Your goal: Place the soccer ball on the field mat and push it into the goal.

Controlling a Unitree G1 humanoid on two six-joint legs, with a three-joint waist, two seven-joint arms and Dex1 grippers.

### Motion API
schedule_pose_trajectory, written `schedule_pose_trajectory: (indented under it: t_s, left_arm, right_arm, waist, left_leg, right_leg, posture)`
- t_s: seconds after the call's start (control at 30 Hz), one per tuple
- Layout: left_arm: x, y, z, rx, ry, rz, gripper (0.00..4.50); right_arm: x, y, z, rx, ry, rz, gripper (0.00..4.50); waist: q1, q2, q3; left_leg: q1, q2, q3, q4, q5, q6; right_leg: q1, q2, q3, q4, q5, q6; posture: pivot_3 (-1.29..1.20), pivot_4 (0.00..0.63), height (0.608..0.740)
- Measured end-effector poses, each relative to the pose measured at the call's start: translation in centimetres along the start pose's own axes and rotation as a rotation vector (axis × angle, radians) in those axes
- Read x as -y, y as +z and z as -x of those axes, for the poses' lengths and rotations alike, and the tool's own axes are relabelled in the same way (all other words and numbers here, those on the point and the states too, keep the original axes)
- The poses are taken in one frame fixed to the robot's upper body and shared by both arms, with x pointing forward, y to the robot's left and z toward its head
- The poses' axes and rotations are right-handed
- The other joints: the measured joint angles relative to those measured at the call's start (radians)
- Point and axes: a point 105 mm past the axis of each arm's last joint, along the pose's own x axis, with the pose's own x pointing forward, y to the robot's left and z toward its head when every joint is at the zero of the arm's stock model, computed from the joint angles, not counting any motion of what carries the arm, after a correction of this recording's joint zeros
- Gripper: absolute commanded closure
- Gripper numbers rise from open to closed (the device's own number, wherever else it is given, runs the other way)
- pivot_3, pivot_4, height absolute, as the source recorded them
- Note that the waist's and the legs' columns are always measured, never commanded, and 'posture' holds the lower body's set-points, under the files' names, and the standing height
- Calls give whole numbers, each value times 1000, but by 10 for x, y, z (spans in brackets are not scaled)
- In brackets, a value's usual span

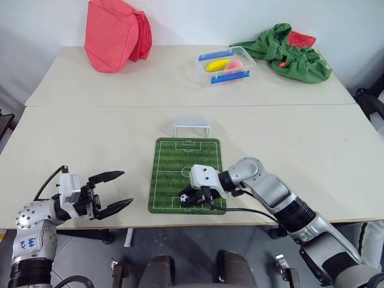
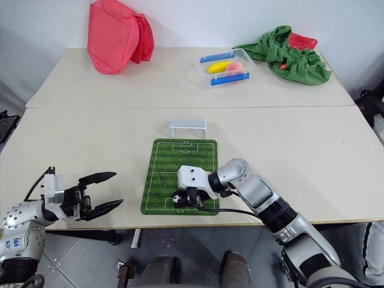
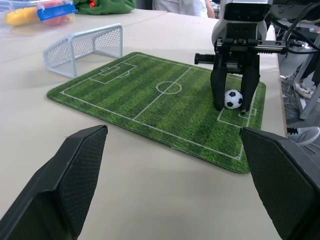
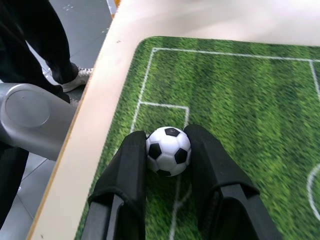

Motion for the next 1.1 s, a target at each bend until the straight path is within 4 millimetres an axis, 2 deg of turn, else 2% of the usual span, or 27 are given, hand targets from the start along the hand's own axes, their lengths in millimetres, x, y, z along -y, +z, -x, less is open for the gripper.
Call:
schedule_pose_trajectory:
  t_s: [0.1,0.53,0.73,0.83,0.93,1.0,1.1]
  left_arm:
    - [-1,1,-1,3,1,-5,0]
    - [-7,3,-3,15,12,-10,0]
    - [-8,4,-4,19,11,-11,0]
    - [-9,4,-5,21,8,-13,0]
    - [-9,5,-5,23,3,-13,0]
    - [-8,5,-5,23,0,-13,0]
    - [-8,4,-5,22,-1,-10,0]
  right_arm:
    - [-1,0,0,3,4,-2,2082]
    - [-2,3,-1,14,4,2,2082]
    - [10,24,10,38,-51,57,2082]
    - [2,36,13,61,-39,74,2694]
    - [-17,42,14,79,3,89,3744]
    - [-22,36,12,65,13,75,4374]
    - [-29,27,10,37,28,57,4447]
  waist:
    - [-6,0,0]
    - [-12,0,0]
    - [-12,0,0]
    - [-12,0,0]
    - [-9,0,0]
    - [-10,0,0]
    - [-10,0,0]
  left_leg:
    - [0,0,0,0,0,0]
    - [0,0,0,0,0,0]
    - [0,1,0,0,0,0]
    - [0,1,0,-1,0,0]
    - [0,1,0,-1,-1,0]
    - [0,0,1,0,-1,0]
    - [0,1,1,0,-1,0]
  right_leg:
    - [0,0,0,0,0,0]
    - [0,0,0,0,0,0]
    - [0,1,0,0,0,0]
    - [0,1,0,0,0,0]
    - [0,1,0,0,0,0]
    - [0,1,0,0,0,0]
    - [0,1,1,0,0,0]
  posture:
    - [0,150,740]
    - [0,150,740]
    - [0,150,740]
    - [0,150,740]
    - [0,150,740]
    - [0,150,740]
    - [0,150,740]
